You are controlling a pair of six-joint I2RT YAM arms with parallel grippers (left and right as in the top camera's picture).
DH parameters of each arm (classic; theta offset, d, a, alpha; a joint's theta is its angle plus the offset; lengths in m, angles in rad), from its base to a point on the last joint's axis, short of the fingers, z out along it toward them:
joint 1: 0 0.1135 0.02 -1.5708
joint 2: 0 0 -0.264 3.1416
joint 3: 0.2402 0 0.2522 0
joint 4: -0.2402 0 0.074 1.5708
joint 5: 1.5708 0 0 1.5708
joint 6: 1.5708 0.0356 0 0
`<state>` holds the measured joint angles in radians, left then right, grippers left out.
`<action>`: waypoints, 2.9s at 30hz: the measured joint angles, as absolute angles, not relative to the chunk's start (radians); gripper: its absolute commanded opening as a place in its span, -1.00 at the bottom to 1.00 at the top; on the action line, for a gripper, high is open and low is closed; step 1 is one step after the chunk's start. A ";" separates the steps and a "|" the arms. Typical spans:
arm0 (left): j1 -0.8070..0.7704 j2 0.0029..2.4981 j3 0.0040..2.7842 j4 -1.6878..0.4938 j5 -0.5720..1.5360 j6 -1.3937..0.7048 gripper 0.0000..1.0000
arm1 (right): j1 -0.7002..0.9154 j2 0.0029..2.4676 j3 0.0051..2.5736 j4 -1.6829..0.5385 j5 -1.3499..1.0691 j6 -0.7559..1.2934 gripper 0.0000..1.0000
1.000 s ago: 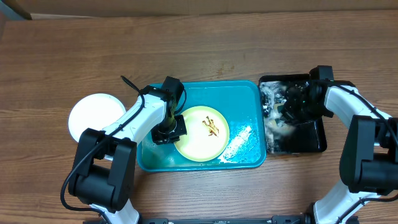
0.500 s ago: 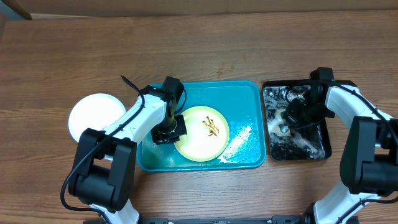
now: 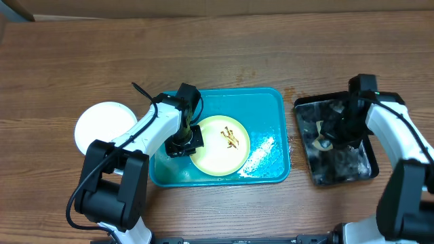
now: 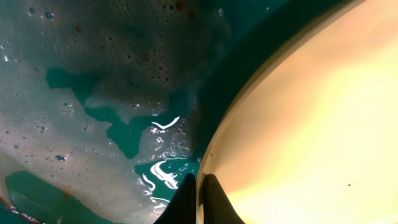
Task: Clean dirty plates on tray and stack at the side
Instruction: 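Dip the sponge in the black basin with the right gripper, then scrub the yellow plate with the sponge in the right gripper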
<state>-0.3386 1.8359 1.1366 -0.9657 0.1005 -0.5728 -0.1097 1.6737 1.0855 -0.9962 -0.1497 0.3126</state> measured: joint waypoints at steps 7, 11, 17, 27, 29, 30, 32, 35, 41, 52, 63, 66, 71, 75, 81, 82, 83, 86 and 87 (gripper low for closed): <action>-0.339 1.836 1.137 -0.966 0.101 -0.573 -0.92 | -0.110 1.641 1.085 -1.027 -0.183 0.268 -0.93; -0.339 1.836 1.137 -0.966 0.101 -0.573 -0.92 | -0.110 1.641 1.085 -1.031 -0.183 0.265 -0.92; -0.339 1.836 1.137 -0.965 0.101 -0.573 -0.92 | -0.110 1.616 1.085 -1.036 -0.179 0.269 -0.92; -0.339 1.836 1.137 -0.965 0.101 -0.573 -0.92 | -0.110 1.548 1.085 -1.070 -0.055 0.326 -0.92; -0.339 1.836 1.137 -0.965 0.101 -0.573 -0.91 | -0.110 1.558 1.085 -1.113 -0.056 0.321 -0.92; -0.339 1.836 1.137 -0.965 0.101 -0.573 -0.91 | -0.110 1.560 1.085 -1.116 -0.053 0.321 -0.92; -0.339 1.836 1.137 -0.965 0.101 -0.573 -0.91 | -0.110 1.555 1.085 -1.099 -0.052 0.321 -0.92; -0.339 1.836 1.137 -0.965 0.101 -0.573 -0.91 | -0.110 1.530 1.085 -1.080 -0.072 0.312 -0.92; -0.339 1.836 1.137 -0.961 0.101 -0.573 -0.91 | -0.073 1.443 1.085 -1.066 -0.193 0.254 -0.92; -0.339 1.836 1.137 -0.958 0.104 -0.568 -0.91 | 0.323 1.441 1.085 -0.847 -0.299 0.258 -0.92; -0.390 1.836 1.137 -0.919 0.143 -0.493 -0.92 | 0.554 1.594 1.085 -0.651 -0.311 0.428 -0.92; -0.415 1.836 1.137 -0.916 0.146 -0.493 -0.91 | 0.578 1.651 1.085 -0.622 -0.312 0.464 -0.92; -0.437 1.836 1.137 -0.916 0.146 -0.494 -0.91 | 0.582 1.733 1.085 -0.589 -0.311 0.529 -0.92; -0.437 1.836 1.137 -0.916 0.146 -0.498 -0.92 | 0.582 1.796 1.085 -0.567 -0.325 0.559 -0.92; -0.439 1.836 1.137 -0.915 0.146 -0.498 -0.92 | 0.583 1.855 1.085 -0.558 -0.354 0.583 -0.92; -0.439 1.836 1.137 -0.915 0.146 -0.498 -0.91 | 0.582 1.856 1.085 -0.560 -0.354 0.588 -0.92; -0.439 1.836 1.137 -0.915 0.146 -0.498 -0.91 | 0.582 1.856 1.085 -0.567 -0.350 0.598 -0.92; -0.439 1.836 1.137 -0.913 0.146 -0.498 -0.92 | 0.583 1.856 1.087 -0.614 -0.317 0.632 -0.92; -0.439 1.836 1.137 -0.912 0.146 -0.498 -0.92 | 0.583 1.856 1.090 -0.636 -0.301 0.647 -0.92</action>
